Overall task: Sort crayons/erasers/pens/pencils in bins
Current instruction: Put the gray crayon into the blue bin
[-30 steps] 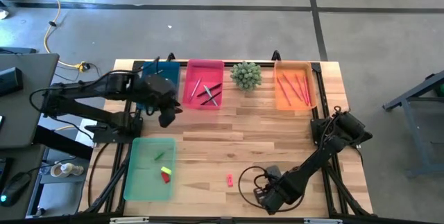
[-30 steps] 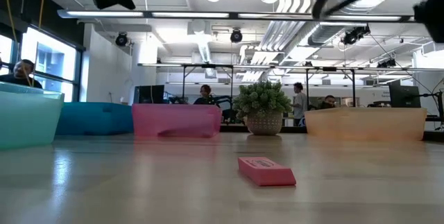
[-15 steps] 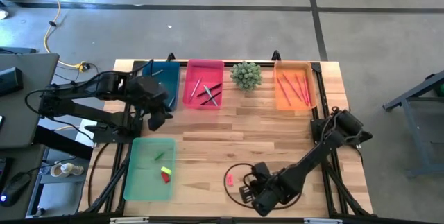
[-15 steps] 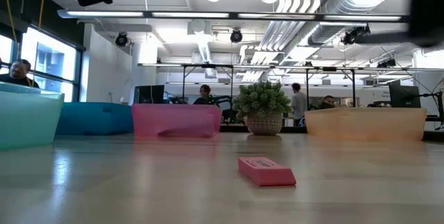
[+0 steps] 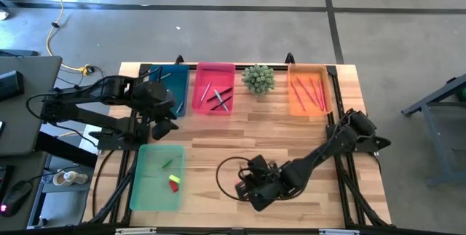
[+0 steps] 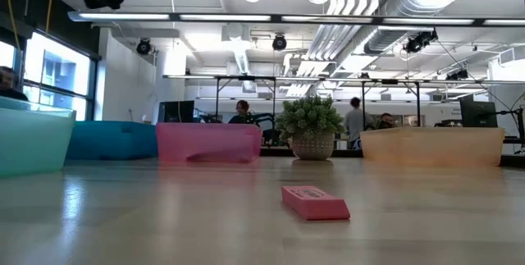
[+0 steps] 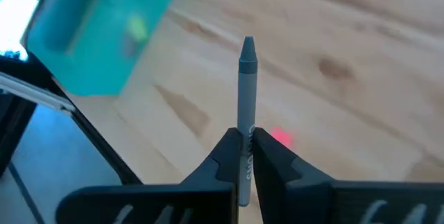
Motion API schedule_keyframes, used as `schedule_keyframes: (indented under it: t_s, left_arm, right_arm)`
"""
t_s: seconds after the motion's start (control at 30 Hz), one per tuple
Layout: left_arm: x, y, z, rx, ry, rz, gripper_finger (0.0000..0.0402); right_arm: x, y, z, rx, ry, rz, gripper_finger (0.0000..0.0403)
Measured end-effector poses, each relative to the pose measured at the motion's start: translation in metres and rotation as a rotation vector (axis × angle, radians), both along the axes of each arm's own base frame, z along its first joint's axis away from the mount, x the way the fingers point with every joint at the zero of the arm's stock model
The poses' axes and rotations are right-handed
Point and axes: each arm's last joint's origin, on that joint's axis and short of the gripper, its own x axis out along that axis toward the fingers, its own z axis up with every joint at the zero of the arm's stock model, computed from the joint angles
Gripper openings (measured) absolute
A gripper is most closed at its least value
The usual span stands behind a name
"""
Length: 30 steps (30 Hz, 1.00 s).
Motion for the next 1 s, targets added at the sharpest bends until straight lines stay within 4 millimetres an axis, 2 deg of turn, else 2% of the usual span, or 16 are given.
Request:
schedule_keyframes:
  t_s: [0.33,0.67,0.83,1.0]
  left_arm:
    - [0.02,-0.024,0.015,0.077,-0.267,-0.203,0.0191]
    - [0.044,-0.051,-0.01,0.054,-0.566,-0.318,0.0179]
    - [0.053,-0.059,-0.015,0.022,-0.718,-0.317,0.0179]
    - [0.056,-0.06,-0.011,0.019,-0.835,-0.287,0.0177]
  right_arm:
    - [0.021,-0.018,0.036,-0.14,-0.094,0.07,0.0007]
    - [0.031,-0.028,0.087,-0.274,-0.199,0.172,0.0007]
    - [0.035,-0.035,0.108,-0.343,-0.234,0.22,0.0007]
    - [0.039,-0.045,0.123,-0.398,-0.252,0.263,0.0007]
